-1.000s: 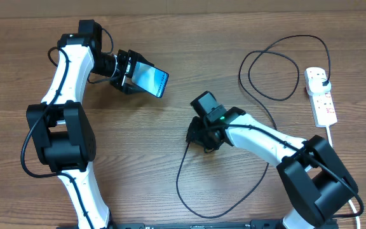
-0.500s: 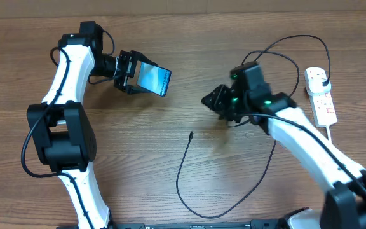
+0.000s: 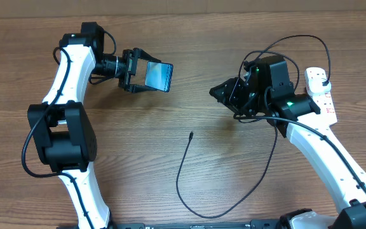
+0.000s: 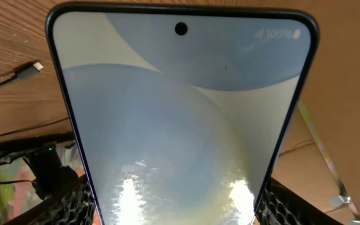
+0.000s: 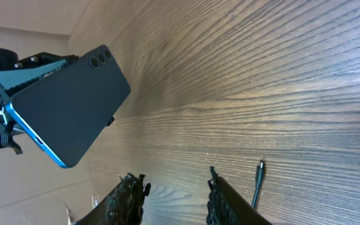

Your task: Plug charger to phone and switch on socket

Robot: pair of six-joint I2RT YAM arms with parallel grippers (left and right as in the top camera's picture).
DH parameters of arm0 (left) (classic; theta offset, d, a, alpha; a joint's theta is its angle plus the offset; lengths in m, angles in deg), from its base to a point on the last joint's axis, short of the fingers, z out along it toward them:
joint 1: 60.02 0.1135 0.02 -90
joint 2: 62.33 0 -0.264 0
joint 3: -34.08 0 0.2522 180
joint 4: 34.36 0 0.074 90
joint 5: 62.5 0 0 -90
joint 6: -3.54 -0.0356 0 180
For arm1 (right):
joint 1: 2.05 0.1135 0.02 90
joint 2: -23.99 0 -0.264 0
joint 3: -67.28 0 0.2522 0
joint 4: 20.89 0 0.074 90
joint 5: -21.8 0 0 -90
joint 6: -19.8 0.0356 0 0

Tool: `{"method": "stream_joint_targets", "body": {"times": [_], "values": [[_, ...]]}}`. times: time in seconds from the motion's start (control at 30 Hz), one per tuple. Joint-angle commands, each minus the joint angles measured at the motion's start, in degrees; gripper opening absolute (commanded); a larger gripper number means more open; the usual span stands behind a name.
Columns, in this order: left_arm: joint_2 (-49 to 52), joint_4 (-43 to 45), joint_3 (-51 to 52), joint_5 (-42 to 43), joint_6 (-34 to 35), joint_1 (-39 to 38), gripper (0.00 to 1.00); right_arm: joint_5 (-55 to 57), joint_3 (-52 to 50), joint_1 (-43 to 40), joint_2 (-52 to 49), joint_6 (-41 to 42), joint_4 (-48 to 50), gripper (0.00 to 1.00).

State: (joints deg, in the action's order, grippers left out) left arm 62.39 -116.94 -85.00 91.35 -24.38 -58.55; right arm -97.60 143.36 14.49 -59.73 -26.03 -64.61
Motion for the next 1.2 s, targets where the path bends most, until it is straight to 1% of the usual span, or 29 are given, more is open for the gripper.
{"method": "stream_joint_targets", "body": {"times": [0.0, 0.03, 0.17, 0.3, 0.33, 0.43, 0.53, 0.73, 0.9, 1.17], "values": [[-0.33, -0.15, -1.77, 3.13, 0.76, -0.68, 0.38, -0.70, 1.62, 0.20, 1.53, -1.03, 0.35, 0.37], [-0.33, -0.15, -1.77, 1.88, 0.76, -0.81, 0.38, -0.68, 1.62, 0.44, 1.53, -1.20, 0.50, 0.40], [-0.33, -0.17, -1.77, -7.08, 0.85, -1.75, 0.34, 1.73, 1.60, 2.34, 1.38, -1.40, 1.66, 0.39], [-0.33, -0.15, -1.77, -14.88, 1.44, -3.63, 0.33, 7.34, 1.60, 6.25, 1.07, -1.38, 2.75, 0.39], [-0.33, -0.15, -1.77, -18.12, 1.44, -4.79, 0.33, 8.07, 1.60, 8.17, 0.55, -1.18, 3.96, 0.39], [-0.33, -0.15, -1.77, -20.48, 1.44, -6.49, 0.34, 8.41, 1.60, 10.86, -1.25, -0.74, 6.08, 0.40], [-0.33, -0.13, -1.77, -20.83, 1.42, -8.04, 0.35, 8.39, 1.60, 12.98, -3.50, -0.52, 7.32, 0.42], [-0.33, -0.17, -1.77, -20.33, 1.84, -9.03, 0.35, 9.49, 1.60, 14.19, -5.90, 0.63, 7.82, 0.43], [-0.33, -0.22, -1.77, -16.74, 1.84, -9.53, 0.35, 12.48, 1.60, 15.37, -7.21, 1.20, 9.55, 0.47], [-0.33, -0.20, -1.77, -13.79, 1.84, -11.80, 0.34, 14.84, 1.60, 16.85, -10.82, 4.24, 13.11, 0.47]]}}
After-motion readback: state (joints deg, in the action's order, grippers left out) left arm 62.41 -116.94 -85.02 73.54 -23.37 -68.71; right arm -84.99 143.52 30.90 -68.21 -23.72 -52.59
